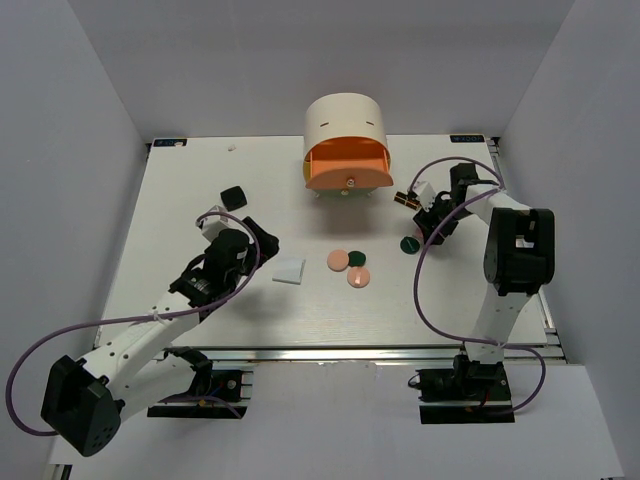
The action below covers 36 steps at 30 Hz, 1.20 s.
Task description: Organize the makeup
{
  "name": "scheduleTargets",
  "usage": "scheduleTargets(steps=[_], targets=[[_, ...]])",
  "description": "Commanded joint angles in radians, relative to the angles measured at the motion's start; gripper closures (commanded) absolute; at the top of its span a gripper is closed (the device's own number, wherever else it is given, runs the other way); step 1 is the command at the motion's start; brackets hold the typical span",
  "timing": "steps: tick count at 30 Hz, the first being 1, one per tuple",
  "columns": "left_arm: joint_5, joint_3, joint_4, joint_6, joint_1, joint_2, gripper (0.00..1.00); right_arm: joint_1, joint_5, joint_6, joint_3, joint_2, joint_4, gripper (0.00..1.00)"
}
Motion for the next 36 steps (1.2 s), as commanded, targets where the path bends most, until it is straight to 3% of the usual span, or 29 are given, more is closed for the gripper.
scheduleTargets(steps=[1,5,13,17,21,28,36], targets=[[-0.016,0.03,-0.028,0.015,0.013,-0.029,0.02,-0.041,0.019,-0.029,0.005,0.019,-0.04,0.41],[-0.001,0.028,-0.03,0.012,0.024,-0.021,0.02,-0.065,-0.013,-0.001,0.012,-0.023,-0.034,0.71],[0.02,0.081,-0.115,0.049,0.051,0.036,0.02,-0.081,-0.24,0.023,0.069,-0.22,-0.065,0.92],[0.028,0.104,-0.155,0.081,0.056,0.072,0.02,-0.058,-0.435,0.051,0.149,-0.327,-0.095,0.94],[0.048,0.096,-0.16,0.076,0.059,0.083,0.02,-0.012,-0.48,0.137,0.222,-0.382,0.004,0.94],[0.074,0.053,-0.128,0.038,0.057,0.065,0.02,0.18,-0.346,0.206,0.371,-0.346,0.211,0.92],[0.1,0.018,-0.112,0.003,0.057,0.046,0.02,0.283,-0.262,0.167,0.549,-0.191,0.224,0.87]])
